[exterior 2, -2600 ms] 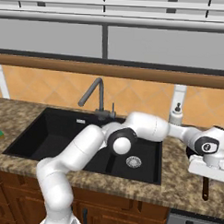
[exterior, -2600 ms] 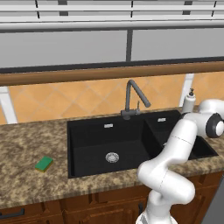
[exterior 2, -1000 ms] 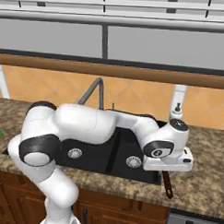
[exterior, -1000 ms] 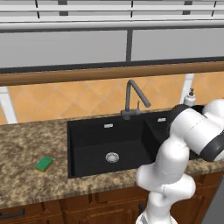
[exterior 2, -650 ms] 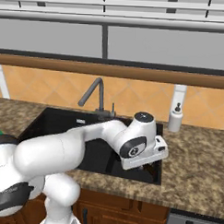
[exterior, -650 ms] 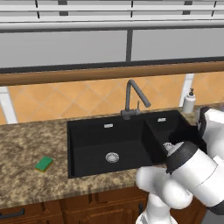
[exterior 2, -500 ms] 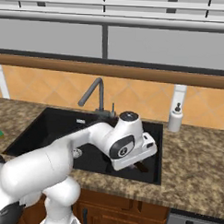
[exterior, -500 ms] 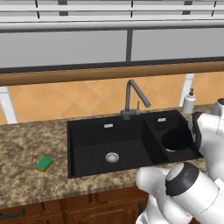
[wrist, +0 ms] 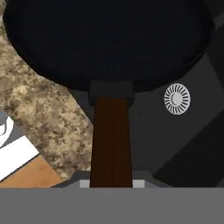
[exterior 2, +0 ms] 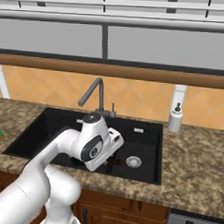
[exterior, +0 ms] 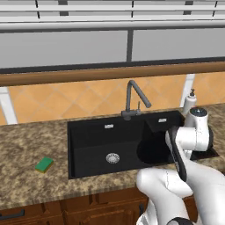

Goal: Pick the pan and sponge and place them into the sink. Then turn on the water.

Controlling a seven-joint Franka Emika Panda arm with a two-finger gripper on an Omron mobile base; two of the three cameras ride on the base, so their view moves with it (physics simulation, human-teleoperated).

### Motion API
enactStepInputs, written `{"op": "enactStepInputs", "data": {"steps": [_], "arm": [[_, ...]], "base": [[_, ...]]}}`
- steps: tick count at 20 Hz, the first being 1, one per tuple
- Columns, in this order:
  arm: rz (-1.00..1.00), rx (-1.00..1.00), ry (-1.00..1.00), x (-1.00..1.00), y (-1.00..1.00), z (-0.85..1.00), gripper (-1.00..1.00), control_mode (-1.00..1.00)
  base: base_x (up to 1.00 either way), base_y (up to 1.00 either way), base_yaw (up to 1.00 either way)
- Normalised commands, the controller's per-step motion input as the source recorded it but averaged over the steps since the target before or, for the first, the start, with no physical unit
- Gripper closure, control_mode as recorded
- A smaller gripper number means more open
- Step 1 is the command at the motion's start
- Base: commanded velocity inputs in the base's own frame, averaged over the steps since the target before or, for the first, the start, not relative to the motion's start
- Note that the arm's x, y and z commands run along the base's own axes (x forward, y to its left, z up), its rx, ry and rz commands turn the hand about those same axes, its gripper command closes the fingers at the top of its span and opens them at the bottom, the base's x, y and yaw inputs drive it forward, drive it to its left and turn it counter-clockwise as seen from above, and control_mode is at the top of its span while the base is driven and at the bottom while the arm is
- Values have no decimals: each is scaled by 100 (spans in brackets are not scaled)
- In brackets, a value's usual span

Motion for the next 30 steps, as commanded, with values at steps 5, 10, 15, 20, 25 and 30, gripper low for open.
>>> {"op": "enactStepInputs", "data": {"steps": [5,10,15,20,25,30], "arm": [[23,0,12,53,81,12,100,-100],[13,0,14,58,69,12,100,-100],[-17,0,11,31,42,6,100,-100],[-32,1,1,20,41,0,100,-100],[-45,4,0,15,50,0,100,-100],[-43,5,0,5,43,0,100,-100]], "base": [[0,0,0],[0,0,0],[0,0,0],[0,0,0],[0,0,0],[0,0,0]]}}
